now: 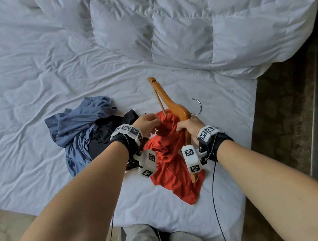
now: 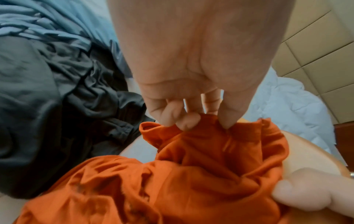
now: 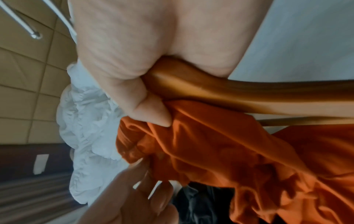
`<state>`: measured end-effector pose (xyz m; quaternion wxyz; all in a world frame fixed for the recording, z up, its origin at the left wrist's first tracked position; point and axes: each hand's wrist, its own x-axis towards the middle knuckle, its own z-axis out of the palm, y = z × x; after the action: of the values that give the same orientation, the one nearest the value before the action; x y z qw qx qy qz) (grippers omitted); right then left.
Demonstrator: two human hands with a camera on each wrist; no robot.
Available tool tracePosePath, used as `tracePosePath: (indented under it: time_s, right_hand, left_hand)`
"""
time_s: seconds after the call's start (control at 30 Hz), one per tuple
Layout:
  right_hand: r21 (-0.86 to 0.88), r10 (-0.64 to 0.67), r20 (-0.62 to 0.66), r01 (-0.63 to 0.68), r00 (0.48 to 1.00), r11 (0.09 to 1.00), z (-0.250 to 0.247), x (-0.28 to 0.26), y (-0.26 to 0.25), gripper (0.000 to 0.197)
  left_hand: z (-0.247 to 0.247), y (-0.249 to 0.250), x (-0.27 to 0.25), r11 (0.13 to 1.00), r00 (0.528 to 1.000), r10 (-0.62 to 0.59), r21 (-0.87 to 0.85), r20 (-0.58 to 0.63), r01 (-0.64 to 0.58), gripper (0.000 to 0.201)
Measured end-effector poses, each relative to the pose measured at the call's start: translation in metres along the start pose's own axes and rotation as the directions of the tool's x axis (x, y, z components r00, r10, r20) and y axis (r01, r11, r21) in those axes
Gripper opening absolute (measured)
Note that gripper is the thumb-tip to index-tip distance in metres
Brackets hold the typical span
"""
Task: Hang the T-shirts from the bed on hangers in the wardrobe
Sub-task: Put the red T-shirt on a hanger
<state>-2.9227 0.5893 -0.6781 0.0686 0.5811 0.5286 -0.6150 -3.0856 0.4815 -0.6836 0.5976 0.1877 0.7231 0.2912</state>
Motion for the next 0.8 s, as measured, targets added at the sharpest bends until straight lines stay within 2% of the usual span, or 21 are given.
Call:
tracePosePath:
  time_s: [0.13, 0.27, 0.33, 0.47, 0.57, 0.6, 0.7, 0.8]
  right_hand:
    - [0.118, -0.005, 0.024, 0.002, 1.000, 0.993, -0.012, -0.022, -0.028, 0.022]
    - [0.235, -0.061, 0.044, 0.049, 0.997, 0.971, -0.023, -0.053, -0.065, 0.023]
    - [0.255, -0.118, 0.057, 0.099, 0.991, 0.962, -0.030, -0.069, -0.083, 0.018]
    - [0.200, -0.237, 0.055, 0.221, 0.970, 0.954, -0.044, -0.093, -0.109, 0.019]
    - [0.156, -0.326, 0.062, 0.313, 0.943, 0.937, -0.055, -0.107, -0.127, 0.039]
    - [0.154, -0.353, 0.072, 0.340, 0.933, 0.928, -0.058, -0.116, -0.135, 0.038]
    - [0.154, -0.421, 0.086, 0.405, 0.903, 0.901, -0.067, -0.152, -0.160, 0.026]
    - [0.169, -0.477, 0.105, 0.457, 0.873, 0.873, -0.076, -0.189, -0.180, 0.032]
  left_hand:
    - [-0.012, 0.033, -0.022, 0.999, 0.997, 0.029, -0.029, -0.072, -0.031, 0.017]
    - [-0.020, 0.075, -0.055, 0.981, 0.995, 0.072, -0.175, -0.067, -0.083, 0.012]
    - [-0.025, 0.096, -0.075, 0.982, 0.993, 0.103, -0.156, -0.057, -0.111, 0.012]
    - [-0.029, 0.139, -0.114, 0.977, 0.983, 0.183, -0.108, -0.019, -0.184, 0.024]
    - [-0.027, 0.171, -0.147, 0.968, 0.968, 0.248, -0.019, -0.036, -0.249, 0.036]
    - [-0.026, 0.181, -0.158, 0.964, 0.962, 0.267, 0.022, -0.051, -0.266, 0.036]
    - [-0.023, 0.210, -0.189, 0.946, 0.940, 0.322, 0.087, -0.115, -0.313, 0.030]
    - [-0.025, 0.236, -0.222, 0.923, 0.906, 0.385, 0.047, -0.176, -0.383, 0.010]
